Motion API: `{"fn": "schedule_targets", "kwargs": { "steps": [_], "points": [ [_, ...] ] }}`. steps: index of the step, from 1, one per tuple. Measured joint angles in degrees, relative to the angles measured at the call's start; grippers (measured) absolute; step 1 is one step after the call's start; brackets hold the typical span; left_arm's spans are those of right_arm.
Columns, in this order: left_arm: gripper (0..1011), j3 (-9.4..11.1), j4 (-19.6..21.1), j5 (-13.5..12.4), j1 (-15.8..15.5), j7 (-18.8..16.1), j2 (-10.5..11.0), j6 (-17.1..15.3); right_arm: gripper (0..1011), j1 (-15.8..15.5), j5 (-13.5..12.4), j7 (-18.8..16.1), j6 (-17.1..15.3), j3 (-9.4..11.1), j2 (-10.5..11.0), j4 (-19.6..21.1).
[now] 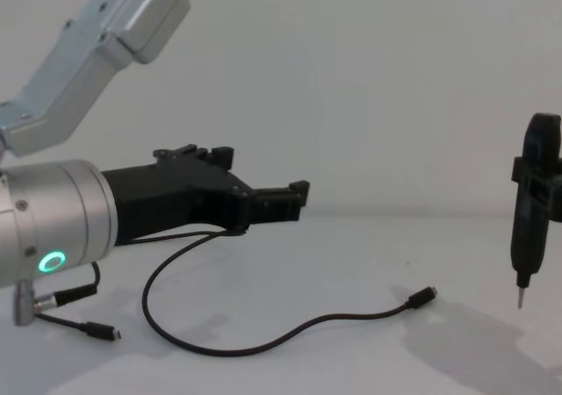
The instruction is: Pick up the data cable with the one hand.
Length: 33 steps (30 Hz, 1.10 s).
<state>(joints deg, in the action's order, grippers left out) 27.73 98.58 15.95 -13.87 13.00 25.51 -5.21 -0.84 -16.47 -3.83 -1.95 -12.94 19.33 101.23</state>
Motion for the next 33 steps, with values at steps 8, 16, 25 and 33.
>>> {"fn": "schedule_targets", "kwargs": {
  "steps": [8, 16, 25, 33],
  "points": [
    [1001, 0.15, 1.64, 2.21, -0.97, 7.70, 3.77, -2.34, 274, 0.00, 0.00, 0.00, 0.00, 0.00, 0.00, 0.00],
    [1001, 0.93, 0.51, 2.98, -4.18, 15.33, 7.73, -3.75, 274, 0.00, 0.00, 0.00, 0.00, 0.00, 0.00, 0.00],
    [1001, 3.13, -4.25, 2.28, -9.29, 20.72, 8.30, -4.29, 274, 0.00, 0.00, 0.00, 0.00, 0.00, 0.00, 0.00],
    [1001, 5.23, -7.66, 1.50, -12.55, 23.52, 7.43, -4.58, 274, 0.00, 0.00, 0.00, 0.00, 0.00, 0.00, 0.00]
  ]
}}
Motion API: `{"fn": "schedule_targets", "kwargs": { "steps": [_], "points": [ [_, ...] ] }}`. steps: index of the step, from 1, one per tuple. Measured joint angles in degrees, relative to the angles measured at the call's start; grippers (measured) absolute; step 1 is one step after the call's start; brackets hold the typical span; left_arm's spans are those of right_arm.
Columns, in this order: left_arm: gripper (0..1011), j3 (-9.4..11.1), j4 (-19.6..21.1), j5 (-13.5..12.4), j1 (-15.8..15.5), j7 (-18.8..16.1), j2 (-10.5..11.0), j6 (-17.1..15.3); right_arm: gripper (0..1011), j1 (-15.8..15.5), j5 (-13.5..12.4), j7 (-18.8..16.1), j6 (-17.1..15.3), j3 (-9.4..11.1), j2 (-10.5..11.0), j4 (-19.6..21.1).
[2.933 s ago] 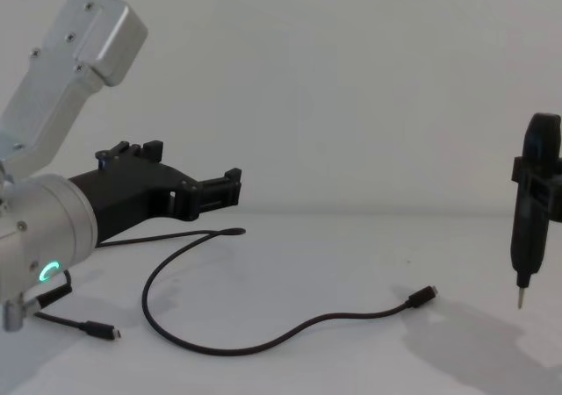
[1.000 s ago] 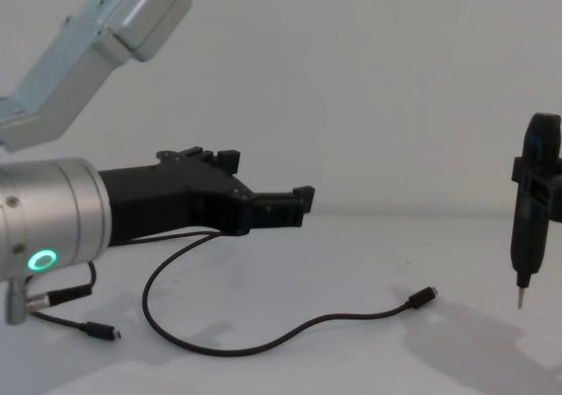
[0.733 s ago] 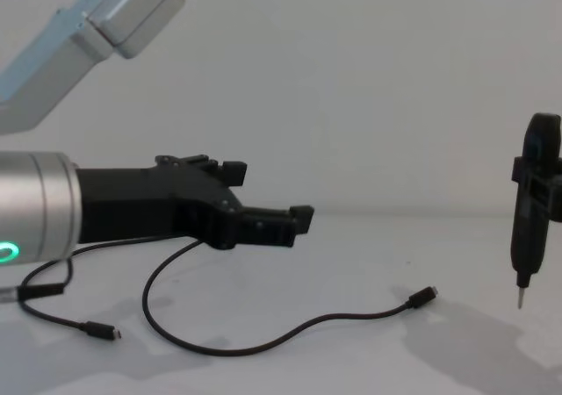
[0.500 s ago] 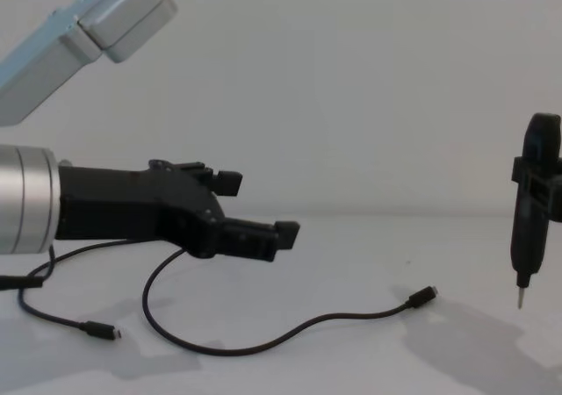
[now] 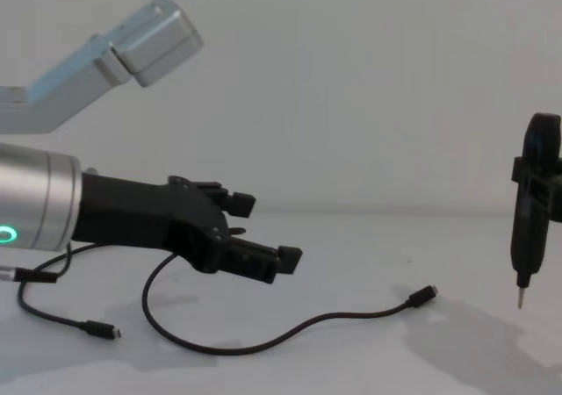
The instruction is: Pick up the data cable with the one hand.
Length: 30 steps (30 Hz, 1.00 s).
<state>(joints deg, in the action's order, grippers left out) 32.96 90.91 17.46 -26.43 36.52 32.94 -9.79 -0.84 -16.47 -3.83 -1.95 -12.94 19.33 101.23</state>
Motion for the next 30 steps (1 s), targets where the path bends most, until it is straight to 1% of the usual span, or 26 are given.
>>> {"fn": "schedule_targets", "kwargs": {
  "steps": [7, 14, 22, 24, 30],
  "points": [
    [1001, 2.70, -3.85, -0.62, -3.56, 3.01, -1.58, -0.75, 275, 0.00, 0.00, 0.00, 0.00, 0.00, 0.00, 0.00],
    [1002, 4.61, -6.69, -1.22, -5.82, 4.48, -2.83, -1.39, 275, 0.00, 0.00, 0.00, 0.00, 0.00, 0.00, 0.00],
    [1001, 6.34, -9.72, -1.83, -7.80, 5.26, -4.22, -2.11, 274, 0.00, 0.00, 0.00, 0.00, 0.00, 0.00, 0.00],
    [1001, 6.91, -11.03, -2.01, -8.52, 5.34, -4.88, -2.44, 274, 0.00, 0.00, 0.00, 0.00, 0.00, 0.00, 0.00],
    [1001, 7.74, -13.24, -2.18, -9.64, 5.33, -6.17, -2.96, 275, 0.00, 0.00, 0.00, 0.00, 0.00, 0.00, 0.00]
  ]
}}
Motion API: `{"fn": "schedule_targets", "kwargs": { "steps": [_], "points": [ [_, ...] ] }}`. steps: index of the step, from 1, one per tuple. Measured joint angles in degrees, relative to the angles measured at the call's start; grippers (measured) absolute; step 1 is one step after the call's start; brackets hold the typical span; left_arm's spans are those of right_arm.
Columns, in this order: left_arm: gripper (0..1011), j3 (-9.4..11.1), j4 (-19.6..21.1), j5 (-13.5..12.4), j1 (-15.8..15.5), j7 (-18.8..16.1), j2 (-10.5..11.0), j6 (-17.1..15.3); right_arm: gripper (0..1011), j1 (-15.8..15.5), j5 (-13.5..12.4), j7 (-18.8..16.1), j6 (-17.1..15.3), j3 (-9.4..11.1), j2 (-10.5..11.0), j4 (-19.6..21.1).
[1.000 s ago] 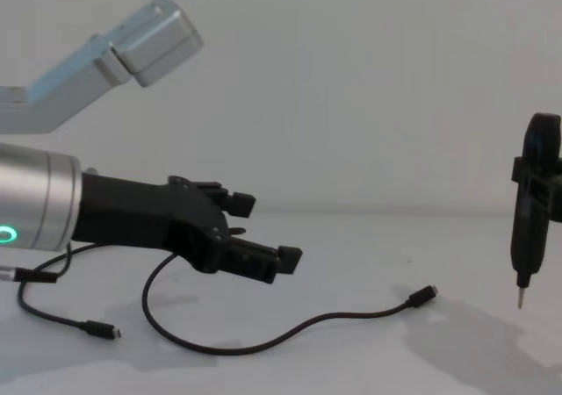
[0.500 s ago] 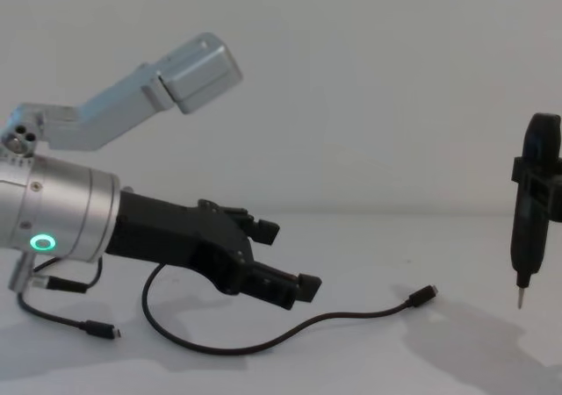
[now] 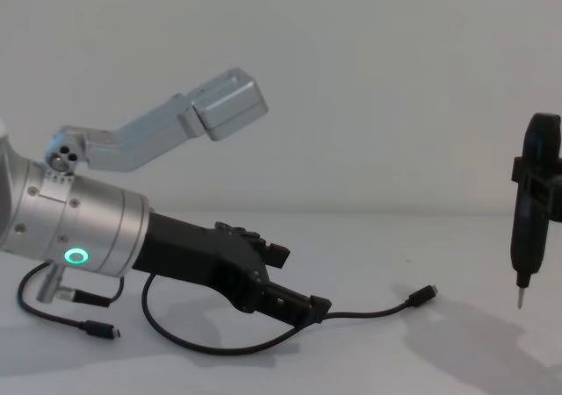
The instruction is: Pick up the data cable with the one hand.
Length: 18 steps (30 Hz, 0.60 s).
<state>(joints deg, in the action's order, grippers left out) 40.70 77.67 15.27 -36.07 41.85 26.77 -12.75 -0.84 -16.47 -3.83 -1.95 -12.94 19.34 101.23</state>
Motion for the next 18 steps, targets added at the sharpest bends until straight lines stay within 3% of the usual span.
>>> {"fn": "schedule_targets", "kwargs": {
  "steps": [18],
  "points": [
    [1001, 1.07, -4.96, 1.04, -2.52, -1.13, -3.57, -3.14, 275, 0.00, 0.00, 0.00, 0.00, 0.00, 0.00, 0.00]
  ]
}}
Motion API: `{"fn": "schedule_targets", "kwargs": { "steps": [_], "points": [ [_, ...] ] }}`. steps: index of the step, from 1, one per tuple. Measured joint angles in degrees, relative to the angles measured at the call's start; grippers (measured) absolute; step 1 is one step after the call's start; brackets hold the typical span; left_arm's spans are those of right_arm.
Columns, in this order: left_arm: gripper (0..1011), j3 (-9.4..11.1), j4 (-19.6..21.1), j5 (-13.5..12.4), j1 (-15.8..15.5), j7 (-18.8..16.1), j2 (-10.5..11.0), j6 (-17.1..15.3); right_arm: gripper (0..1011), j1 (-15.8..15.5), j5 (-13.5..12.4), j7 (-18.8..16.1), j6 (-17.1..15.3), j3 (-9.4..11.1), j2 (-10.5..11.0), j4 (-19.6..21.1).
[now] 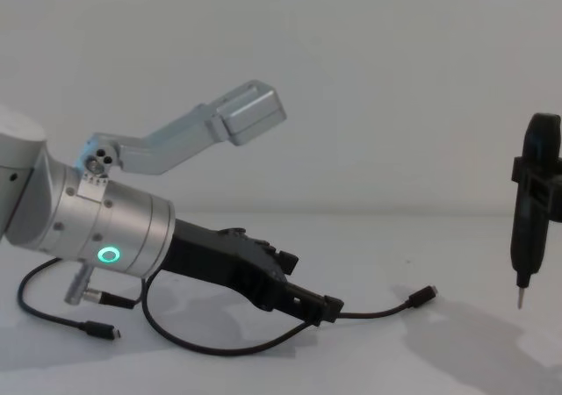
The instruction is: Pick up the data cable with the one hand.
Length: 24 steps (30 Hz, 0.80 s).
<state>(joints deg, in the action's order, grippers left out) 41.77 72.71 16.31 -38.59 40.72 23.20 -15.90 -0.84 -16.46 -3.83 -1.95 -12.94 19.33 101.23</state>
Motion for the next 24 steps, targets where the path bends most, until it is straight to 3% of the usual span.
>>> {"fn": "schedule_targets", "kwargs": {
  "steps": [24],
  "points": [
    [1001, 1.04, -3.97, -1.06, -2.04, -0.97, -2.80, -2.25, 274, 0.00, 0.00, 0.00, 0.00, 0.00, 0.00, 0.00]
  ]
}}
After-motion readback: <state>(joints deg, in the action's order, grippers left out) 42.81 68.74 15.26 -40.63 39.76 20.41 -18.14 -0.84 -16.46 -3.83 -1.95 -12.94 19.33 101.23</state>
